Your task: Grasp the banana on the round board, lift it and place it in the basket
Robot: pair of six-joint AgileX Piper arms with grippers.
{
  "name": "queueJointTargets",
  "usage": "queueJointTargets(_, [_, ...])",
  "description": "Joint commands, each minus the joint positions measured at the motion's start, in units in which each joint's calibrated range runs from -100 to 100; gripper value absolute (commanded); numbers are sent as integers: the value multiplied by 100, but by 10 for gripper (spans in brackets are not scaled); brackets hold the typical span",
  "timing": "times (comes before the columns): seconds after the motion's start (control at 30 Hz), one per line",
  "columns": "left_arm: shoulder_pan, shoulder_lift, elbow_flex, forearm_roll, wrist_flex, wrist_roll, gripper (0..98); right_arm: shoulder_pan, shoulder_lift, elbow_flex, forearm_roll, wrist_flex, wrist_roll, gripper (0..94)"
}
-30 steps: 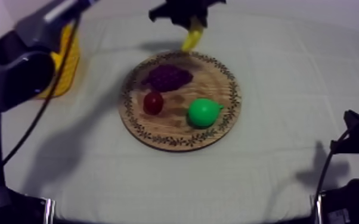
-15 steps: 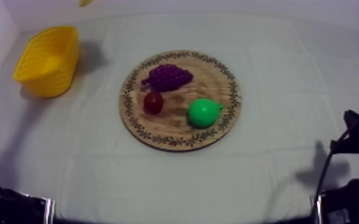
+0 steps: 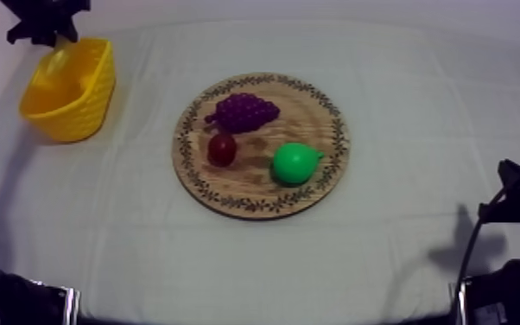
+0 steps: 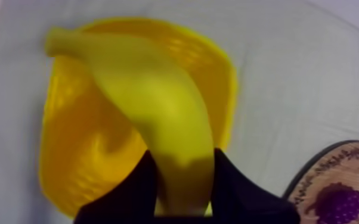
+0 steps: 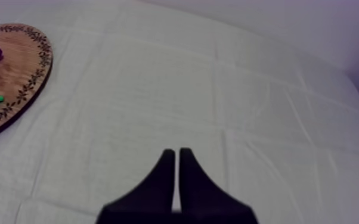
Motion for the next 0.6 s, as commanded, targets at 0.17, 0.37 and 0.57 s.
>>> queueJointTargets(0.17, [-330,314,71,50,-104,-220,382,-1,-4,-3,-3,2,0,6])
queueJointTargets(0.37, [-403,173,307,138,-245,-363,663,-1,-4,-3,-3,2,0,6])
queueJointTargets(0.57, [-321,-828,1150,158,-690,-346,690,-1,-4,-3,-3,2,0,6])
